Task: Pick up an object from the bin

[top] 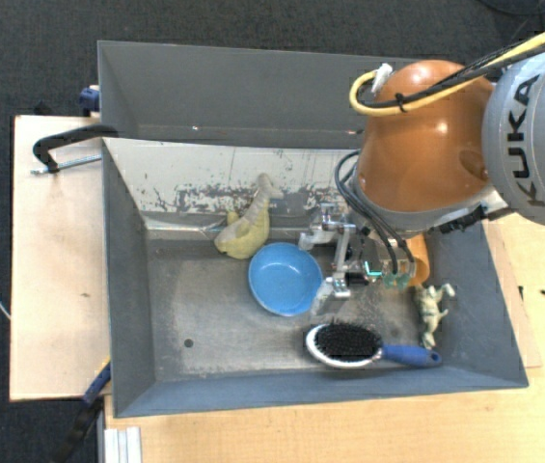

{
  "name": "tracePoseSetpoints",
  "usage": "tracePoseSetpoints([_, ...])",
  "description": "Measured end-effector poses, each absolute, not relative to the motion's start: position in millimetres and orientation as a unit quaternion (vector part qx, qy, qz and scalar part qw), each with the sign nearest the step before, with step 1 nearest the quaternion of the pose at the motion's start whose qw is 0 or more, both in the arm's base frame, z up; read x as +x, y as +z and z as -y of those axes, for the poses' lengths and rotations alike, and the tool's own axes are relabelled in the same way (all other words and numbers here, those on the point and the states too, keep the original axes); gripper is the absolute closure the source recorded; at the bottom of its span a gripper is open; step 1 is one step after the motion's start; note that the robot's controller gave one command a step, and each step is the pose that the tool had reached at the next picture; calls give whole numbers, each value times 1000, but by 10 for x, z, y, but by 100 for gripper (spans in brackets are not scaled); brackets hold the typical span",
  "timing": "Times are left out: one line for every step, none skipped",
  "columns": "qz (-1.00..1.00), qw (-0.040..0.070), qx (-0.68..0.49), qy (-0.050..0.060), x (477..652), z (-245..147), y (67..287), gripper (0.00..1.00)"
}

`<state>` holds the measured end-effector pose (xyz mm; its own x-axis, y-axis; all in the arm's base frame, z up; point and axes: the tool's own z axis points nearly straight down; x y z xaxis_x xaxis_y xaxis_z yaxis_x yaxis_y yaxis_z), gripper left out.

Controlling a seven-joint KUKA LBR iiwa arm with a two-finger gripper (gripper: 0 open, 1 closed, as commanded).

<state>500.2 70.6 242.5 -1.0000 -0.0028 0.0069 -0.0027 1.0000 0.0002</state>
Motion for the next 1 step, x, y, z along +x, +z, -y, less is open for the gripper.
tracePoseSetpoints([1000,-1,-17,0,5691,-944,839,0])
